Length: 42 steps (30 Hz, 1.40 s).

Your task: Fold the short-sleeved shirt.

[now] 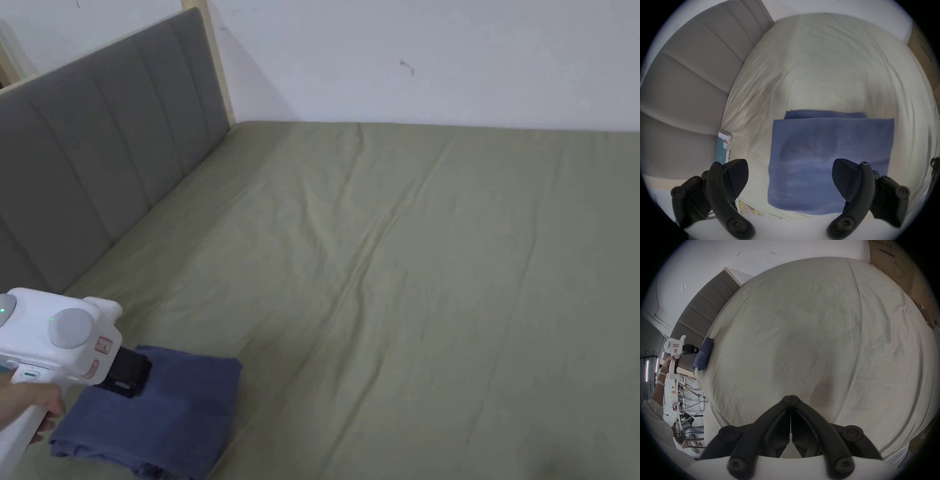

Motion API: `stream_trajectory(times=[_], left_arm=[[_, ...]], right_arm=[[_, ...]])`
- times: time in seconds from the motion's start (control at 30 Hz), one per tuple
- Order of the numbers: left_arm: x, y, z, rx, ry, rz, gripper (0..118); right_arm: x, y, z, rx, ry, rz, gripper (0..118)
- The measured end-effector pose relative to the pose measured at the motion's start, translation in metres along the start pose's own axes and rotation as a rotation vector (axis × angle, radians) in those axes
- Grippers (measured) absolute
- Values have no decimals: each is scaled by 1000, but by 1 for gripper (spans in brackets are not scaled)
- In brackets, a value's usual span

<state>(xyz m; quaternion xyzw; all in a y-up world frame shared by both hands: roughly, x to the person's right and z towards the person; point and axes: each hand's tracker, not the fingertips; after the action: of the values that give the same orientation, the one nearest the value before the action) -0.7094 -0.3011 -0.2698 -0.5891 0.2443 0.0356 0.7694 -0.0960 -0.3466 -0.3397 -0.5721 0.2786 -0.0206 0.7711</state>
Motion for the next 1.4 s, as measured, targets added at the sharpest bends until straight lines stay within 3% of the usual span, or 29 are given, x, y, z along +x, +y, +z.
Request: stream_trajectory(times=[0.03, 0.1, 0.13, 0.3, 0.47, 0.53, 0.7, 0.77, 0.9, 1.0, 1.17, 1.27, 1.4], left_arm=[[3, -2, 6, 9, -14, 23, 82], [16, -10, 26, 68, -102, 61, 23], [21, -14, 32, 93, -146, 58, 6], [69, -49, 77, 199, -431, 113, 0], [136, -79, 126, 352, -329, 62, 0], [167, -95, 145, 445, -267, 83, 0], [233, -131, 193, 690, -263, 123, 0], [249, -141, 212, 764, -306, 117, 0], [275, -151, 245, 900, -262, 97, 0], [286, -154, 262, 931, -331, 127, 0], [297, -168, 287, 1040, -241, 136, 0], [304, -175, 300, 1092, -232, 122, 0], [311, -181, 311, 1160, -164, 92, 0]], right_arm=[[0, 0, 0, 0, 2, -7, 0], [3, 0, 1, 3, 6, -15, 0], [3, -1, 1, 6, 5, -18, 0], [9, -3, 14, 40, 16, -19, 0], [16, -5, 35, 142, -12, -34, 0], [20, 1, 24, 216, -73, -17, 0], [27, 2, 46, 454, -268, 125, 0], [-2, -9, 106, 568, -300, 153, 0], [-27, -1, 156, 739, -356, 132, 0], [-28, -4, 165, 847, -427, 208, 0], [-29, -10, 185, 969, -407, 235, 0], [-47, -16, 192, 1022, -506, 294, 0], [-53, -21, 203, 1026, -454, 278, 0]])
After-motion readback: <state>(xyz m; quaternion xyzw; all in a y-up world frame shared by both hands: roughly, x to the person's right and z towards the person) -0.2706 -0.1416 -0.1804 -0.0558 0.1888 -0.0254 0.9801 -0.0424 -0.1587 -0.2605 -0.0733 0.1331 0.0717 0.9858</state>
